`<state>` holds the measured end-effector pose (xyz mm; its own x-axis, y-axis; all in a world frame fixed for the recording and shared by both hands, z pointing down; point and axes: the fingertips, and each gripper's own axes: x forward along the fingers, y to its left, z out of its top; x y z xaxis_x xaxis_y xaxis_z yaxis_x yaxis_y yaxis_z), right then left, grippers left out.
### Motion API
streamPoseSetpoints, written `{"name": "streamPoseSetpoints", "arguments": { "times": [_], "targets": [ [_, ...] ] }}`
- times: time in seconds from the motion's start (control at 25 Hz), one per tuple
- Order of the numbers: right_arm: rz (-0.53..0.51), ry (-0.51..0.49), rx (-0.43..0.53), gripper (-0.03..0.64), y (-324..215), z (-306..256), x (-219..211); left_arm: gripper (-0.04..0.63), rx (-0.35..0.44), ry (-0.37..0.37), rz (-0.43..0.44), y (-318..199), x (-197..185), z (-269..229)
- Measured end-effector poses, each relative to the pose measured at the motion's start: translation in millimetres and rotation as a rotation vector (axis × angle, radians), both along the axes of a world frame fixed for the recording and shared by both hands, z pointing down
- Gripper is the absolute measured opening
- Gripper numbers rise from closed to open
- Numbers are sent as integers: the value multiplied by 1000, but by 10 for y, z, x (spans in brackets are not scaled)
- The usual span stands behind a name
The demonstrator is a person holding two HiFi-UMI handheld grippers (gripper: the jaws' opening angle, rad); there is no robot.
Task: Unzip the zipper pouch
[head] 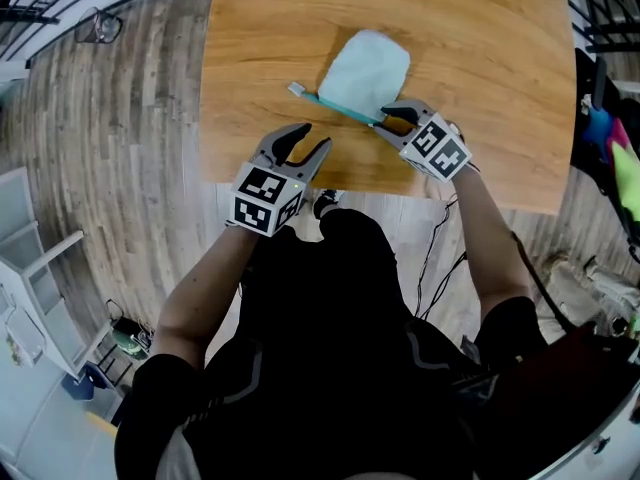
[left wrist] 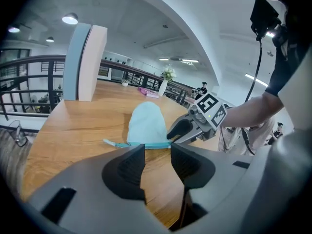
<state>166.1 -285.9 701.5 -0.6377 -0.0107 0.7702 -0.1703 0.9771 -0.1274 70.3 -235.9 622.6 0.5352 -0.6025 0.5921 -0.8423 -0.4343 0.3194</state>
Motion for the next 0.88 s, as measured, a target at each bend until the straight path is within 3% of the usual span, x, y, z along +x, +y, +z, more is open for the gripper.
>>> {"name": "streamPoseSetpoints", "arguments": {
  "times": [0.16,0.36,0.64,0.8,0.88],
  "targets": [
    [-15,-13,-44,84,57,6,-13,181,2,25,39,23,79,1],
    [17,-41,-131,72,55,20,-14,180,-5,29,28,27,76,18],
    [195,-184,-326,66,-23,-238,-92,164,6,27,31,40,100,-76],
    [274,-255,-378,64,-57,-471,-192,163,41,-7,69,20,107,-220],
    [299,-276,-390,64,-50,-568,-241,124,64,-13,84,7,108,-316]
  ]
}}
